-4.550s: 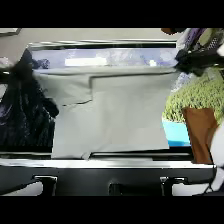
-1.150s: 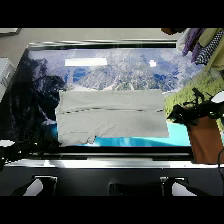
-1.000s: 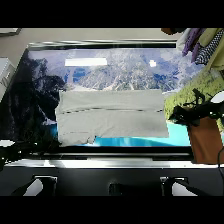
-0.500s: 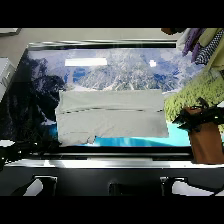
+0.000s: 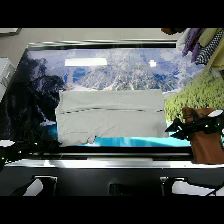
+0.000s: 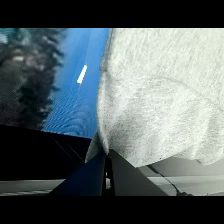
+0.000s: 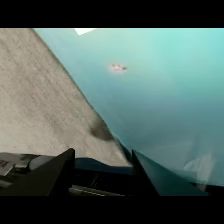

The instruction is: Fold the clothes and pants, and hang the long-sleeved shirts on hangers.

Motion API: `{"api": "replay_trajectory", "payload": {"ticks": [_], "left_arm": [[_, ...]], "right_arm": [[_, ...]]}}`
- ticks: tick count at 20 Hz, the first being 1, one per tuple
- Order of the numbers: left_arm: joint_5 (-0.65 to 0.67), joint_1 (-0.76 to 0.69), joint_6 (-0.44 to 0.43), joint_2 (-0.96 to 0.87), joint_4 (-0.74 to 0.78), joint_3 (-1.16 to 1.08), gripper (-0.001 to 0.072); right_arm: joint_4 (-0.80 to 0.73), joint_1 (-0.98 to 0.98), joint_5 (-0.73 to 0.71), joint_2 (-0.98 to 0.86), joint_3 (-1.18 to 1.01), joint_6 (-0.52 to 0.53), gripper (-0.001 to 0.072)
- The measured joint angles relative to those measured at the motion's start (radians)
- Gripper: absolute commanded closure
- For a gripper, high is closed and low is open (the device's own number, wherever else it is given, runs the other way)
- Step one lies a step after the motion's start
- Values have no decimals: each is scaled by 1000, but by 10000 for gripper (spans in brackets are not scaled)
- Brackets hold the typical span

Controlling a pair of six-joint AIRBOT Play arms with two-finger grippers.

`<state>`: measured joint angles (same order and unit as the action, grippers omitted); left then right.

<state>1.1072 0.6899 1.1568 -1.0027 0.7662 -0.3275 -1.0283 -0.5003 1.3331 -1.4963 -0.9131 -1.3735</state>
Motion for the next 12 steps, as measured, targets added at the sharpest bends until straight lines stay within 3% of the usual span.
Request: {"api": "replay_trajectory", "payload": {"ticks": [2,4,5,8,12], "left_arm": [[0,0,-2,0,0,0,683],[0,0,-3,0,0,-3,683],[0,0,-5,0,0,-9,683],[11,0,14,5,1,-40,685],[106,0,129,52,55,-119,685]], "right_arm": [[28,0,-10,-1,26,21,421],[42,0,-34,-2,40,35,627],[48,0,-48,-3,44,39,680],[84,0,-66,6,50,46,682],[80,0,-16,88,53,5,682]]}}
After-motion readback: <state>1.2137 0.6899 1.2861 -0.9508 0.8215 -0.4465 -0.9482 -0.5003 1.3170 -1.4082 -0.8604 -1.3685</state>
